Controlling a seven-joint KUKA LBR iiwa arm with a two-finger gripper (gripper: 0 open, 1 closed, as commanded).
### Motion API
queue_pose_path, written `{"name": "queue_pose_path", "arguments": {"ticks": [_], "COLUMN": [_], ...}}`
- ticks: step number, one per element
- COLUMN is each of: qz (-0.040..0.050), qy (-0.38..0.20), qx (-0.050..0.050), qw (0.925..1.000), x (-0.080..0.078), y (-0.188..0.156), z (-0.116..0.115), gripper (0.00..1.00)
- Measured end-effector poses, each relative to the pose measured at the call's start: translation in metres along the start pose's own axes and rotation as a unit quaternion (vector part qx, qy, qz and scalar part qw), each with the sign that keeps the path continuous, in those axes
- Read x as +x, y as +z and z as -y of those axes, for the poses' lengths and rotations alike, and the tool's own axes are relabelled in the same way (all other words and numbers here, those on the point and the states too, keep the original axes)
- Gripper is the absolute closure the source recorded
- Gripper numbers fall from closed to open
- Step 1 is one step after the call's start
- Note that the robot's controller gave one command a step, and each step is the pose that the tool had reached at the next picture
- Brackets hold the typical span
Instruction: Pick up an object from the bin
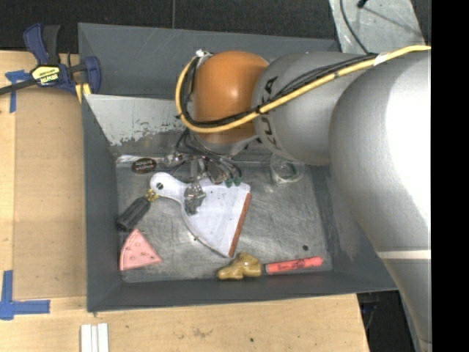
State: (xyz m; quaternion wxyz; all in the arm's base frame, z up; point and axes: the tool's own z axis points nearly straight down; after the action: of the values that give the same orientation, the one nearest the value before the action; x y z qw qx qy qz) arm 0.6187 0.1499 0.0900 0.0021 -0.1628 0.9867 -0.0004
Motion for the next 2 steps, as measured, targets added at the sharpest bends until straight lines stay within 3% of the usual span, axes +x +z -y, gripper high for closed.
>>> {"name": "queue_pose_path", "arguments": {"ticks": [1,2], "qz": [-0.0002,-0.0063], "qy": [0.026,-0.023], "qx": [0.000,-0.004], "qw": [0.9997,0.9997], "x": [-0.005,-0.018], "y": [0.014,0.014], "z": [-0.047,-0.034], "gripper": [0.00,1.00]}}
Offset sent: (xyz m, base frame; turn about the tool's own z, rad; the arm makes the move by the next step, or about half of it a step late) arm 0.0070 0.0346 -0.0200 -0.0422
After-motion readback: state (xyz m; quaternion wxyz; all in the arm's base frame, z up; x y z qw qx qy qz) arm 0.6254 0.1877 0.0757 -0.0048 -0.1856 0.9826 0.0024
